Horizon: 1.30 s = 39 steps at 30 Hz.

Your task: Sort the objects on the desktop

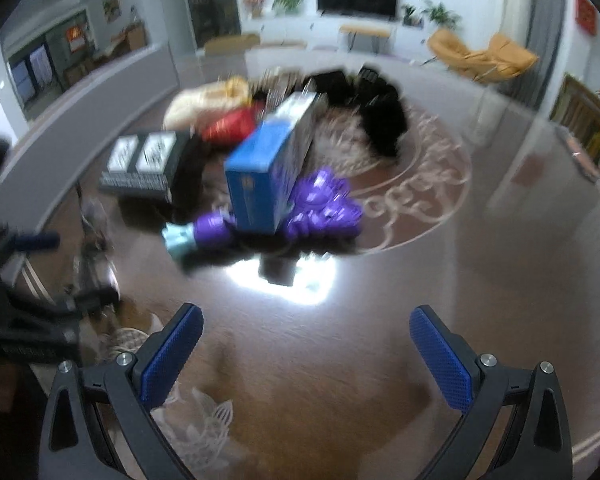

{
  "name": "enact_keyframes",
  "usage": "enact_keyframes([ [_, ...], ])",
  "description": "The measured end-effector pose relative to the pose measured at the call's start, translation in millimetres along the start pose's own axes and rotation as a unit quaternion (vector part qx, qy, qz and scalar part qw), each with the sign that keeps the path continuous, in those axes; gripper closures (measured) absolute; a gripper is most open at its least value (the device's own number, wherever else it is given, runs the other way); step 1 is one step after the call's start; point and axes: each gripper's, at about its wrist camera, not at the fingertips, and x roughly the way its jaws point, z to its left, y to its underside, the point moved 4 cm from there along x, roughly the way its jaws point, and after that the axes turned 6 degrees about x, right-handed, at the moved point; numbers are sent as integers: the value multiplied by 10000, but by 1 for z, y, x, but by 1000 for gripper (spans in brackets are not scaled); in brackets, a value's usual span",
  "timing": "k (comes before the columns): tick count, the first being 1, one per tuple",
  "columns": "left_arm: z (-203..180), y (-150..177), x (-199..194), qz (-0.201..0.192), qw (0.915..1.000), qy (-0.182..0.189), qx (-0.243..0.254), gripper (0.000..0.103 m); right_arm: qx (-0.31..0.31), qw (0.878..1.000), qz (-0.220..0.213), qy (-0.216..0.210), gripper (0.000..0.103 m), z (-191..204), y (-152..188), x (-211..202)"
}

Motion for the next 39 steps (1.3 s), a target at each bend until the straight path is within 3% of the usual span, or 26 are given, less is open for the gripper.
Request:
enact_keyframes([
  [2, 1, -7, 10, -215, 9995, 233, -17, 0, -138, 9998, 19, 145, 0, 3, -2, 13],
  [3, 4, -11, 19, -361, 9980, 520, -90, 0, -234, 9996, -72, 113, 0, 6, -6, 15],
  [6, 5, -21, 33, -859, 9951, 496, -49, 0, -250, 9997, -51, 37, 0, 7, -20, 24],
  [8, 12, -33, 26, -861, 9946, 571, -11, 0, -217, 9997, -101, 55, 0, 5, -31, 31],
  [10, 10, -57, 42, -1052, 9937, 377, 84, 0, -183, 9996, -185, 68, 0, 3, -41, 36],
  [14, 3, -118, 71, -1067, 9942, 73, 89, 0, -37, 9995, -253, 164, 0, -5, -56, 45],
  [22, 9, -103, 56, -975, 9945, 351, -146, 0, 62, 9994, -259, 230, 0, -8, -63, 49],
  [39, 4, -97, 54, -984, 9942, 395, -174, 0, 65, 9994, -254, 232, 0, -7, -63, 48],
])
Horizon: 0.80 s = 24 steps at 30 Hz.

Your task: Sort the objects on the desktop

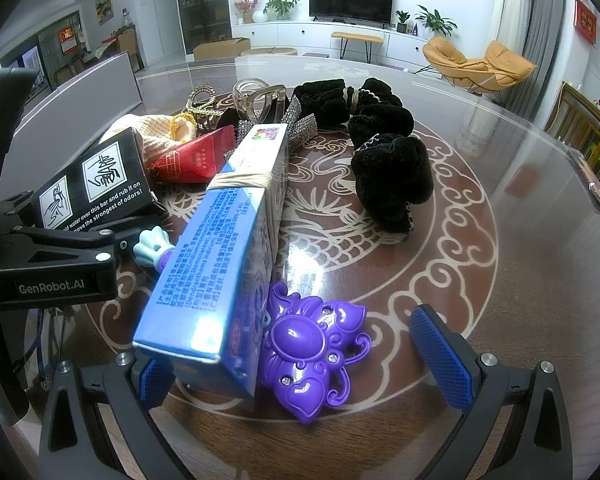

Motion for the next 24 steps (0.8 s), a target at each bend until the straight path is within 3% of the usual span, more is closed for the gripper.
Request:
enact_keyframes([
  [24, -3, 2, -1, -4, 10000, 7, -9, 0, 3, 10000, 7, 2, 0, 0, 0, 0],
])
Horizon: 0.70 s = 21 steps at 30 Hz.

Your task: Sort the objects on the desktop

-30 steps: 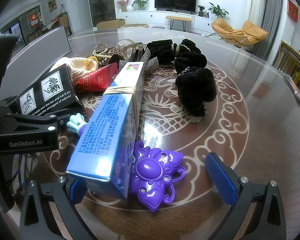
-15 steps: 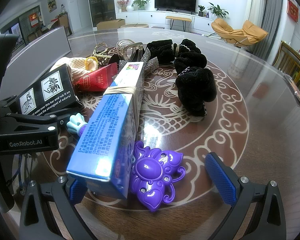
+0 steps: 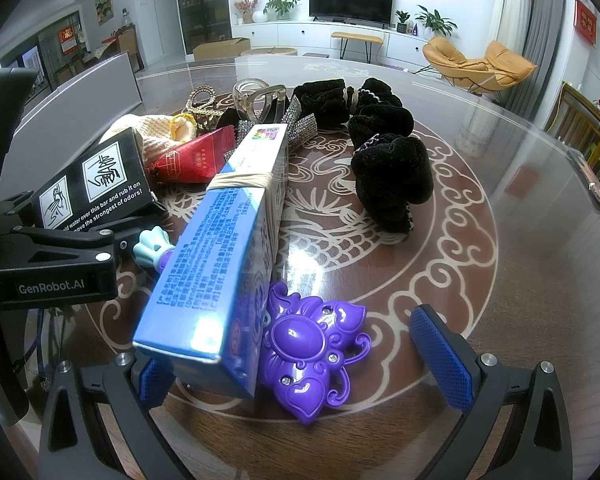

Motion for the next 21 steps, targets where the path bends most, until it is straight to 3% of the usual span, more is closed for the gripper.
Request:
enact_keyframes([
  [21, -2, 1, 0, -1, 10000, 3, -3, 0, 0, 10000, 0, 0, 0, 0, 0, 0],
])
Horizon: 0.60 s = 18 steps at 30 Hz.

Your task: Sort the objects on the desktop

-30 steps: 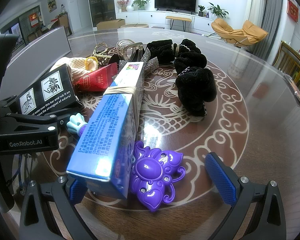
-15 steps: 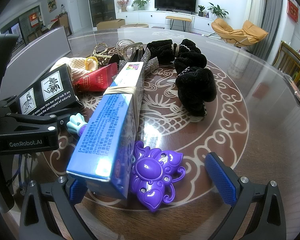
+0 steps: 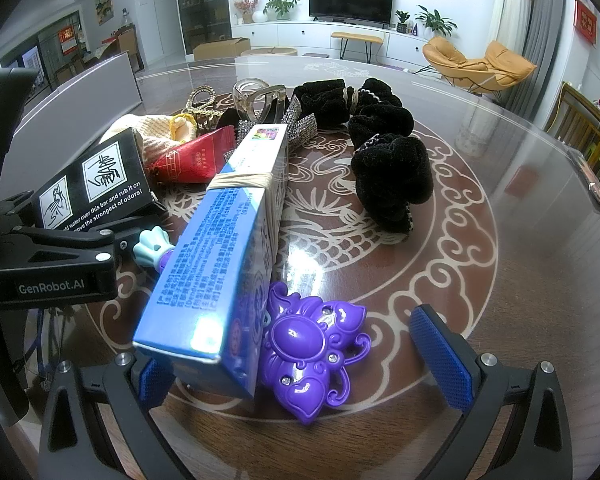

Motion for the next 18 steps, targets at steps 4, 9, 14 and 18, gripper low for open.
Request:
enact_keyframes([
  [4, 0, 0, 0, -1, 10000, 0, 0, 0, 0, 10000, 0, 0, 0, 0, 0, 0],
  [9, -1, 0, 0, -1, 10000, 0, 0, 0, 0, 10000, -1, 0, 0, 0, 0, 0],
  [14, -1, 1, 0, -1, 10000, 2, -2, 0, 0, 10000, -1, 1, 0, 0, 0, 0],
  [18, -1, 1, 0, -1, 10000, 2, -2, 0, 1, 10000, -1, 1, 0, 0, 0, 0],
])
